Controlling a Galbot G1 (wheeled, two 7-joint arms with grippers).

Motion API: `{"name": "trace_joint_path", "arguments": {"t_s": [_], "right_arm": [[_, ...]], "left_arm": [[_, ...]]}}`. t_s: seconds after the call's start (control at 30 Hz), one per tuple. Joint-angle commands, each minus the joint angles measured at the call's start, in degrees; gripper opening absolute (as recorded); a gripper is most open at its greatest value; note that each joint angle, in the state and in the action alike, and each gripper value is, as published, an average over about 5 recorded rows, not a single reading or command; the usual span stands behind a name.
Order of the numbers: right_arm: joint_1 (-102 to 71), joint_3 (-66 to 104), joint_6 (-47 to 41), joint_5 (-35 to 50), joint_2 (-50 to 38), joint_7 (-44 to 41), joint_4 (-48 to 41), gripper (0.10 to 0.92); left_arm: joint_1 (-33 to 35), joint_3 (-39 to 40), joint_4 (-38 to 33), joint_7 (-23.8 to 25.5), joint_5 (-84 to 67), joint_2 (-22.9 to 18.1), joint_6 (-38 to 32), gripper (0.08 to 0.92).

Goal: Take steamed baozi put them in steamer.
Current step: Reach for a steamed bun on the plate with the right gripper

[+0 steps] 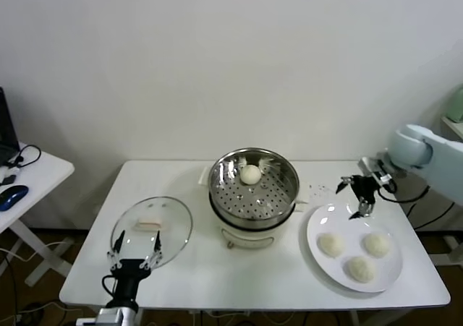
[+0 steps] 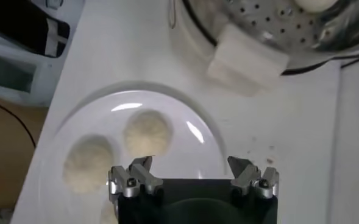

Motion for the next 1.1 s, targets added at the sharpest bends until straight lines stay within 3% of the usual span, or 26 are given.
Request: {"name": "trace_joint_path", "arguments": {"t_s": [0.03, 1.1], "right_arm": [[-13.2, 7.05, -1.73, -0.78, -2.81, 1.33, 0.54, 0.823], [-15.67, 6.64, -1.83, -2.24, 5.17, 3.83, -5.37, 0.823]], "left_arm": [[0.17, -0.02, -0.22, -0.1, -0.23, 0.0, 0.15, 0.823], [-0.08, 0.04, 2.53, -0.26, 0.05, -0.28, -0.63, 0.823]]}}
